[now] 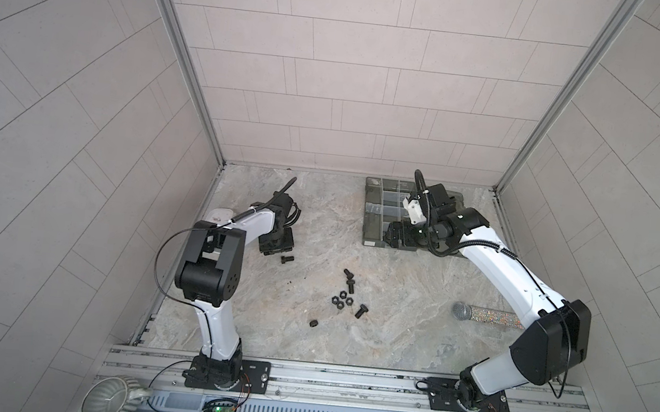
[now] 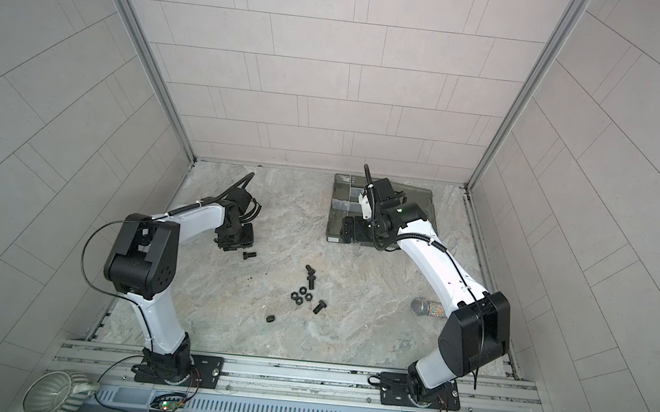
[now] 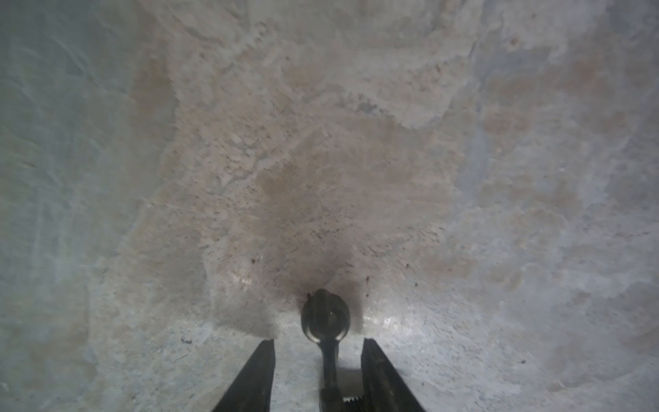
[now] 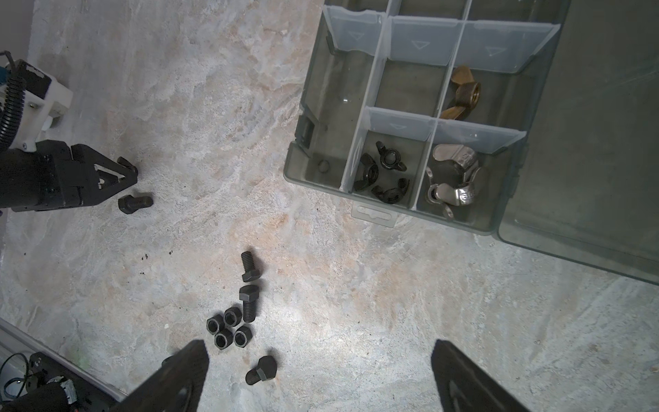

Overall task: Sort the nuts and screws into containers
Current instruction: 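Lower the left gripper onto another black wing nut while the right gripper nears the box, then close the left gripper on the black wing nut and lift it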

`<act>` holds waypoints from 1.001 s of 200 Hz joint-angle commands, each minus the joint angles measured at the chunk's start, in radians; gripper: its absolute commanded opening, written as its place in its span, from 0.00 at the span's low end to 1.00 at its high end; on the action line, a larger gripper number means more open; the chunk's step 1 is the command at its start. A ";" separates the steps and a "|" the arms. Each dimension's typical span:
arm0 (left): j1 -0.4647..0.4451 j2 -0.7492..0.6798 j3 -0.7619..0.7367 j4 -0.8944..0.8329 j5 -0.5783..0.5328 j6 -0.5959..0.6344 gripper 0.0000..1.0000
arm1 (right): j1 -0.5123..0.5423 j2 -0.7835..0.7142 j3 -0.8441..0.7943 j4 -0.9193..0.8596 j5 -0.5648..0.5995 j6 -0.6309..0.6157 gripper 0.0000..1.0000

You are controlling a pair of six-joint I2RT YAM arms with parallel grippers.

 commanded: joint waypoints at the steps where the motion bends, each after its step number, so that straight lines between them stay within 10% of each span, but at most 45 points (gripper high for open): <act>1: 0.006 0.018 0.040 -0.013 0.002 0.013 0.43 | 0.005 0.014 0.030 -0.026 0.006 -0.002 0.99; 72: 0.007 0.058 0.093 -0.063 -0.005 0.027 0.28 | 0.005 0.044 0.047 -0.043 0.009 -0.008 0.99; 200: 0.006 0.106 0.092 -0.059 -0.007 0.047 0.30 | 0.005 0.048 0.058 -0.064 0.002 -0.009 0.99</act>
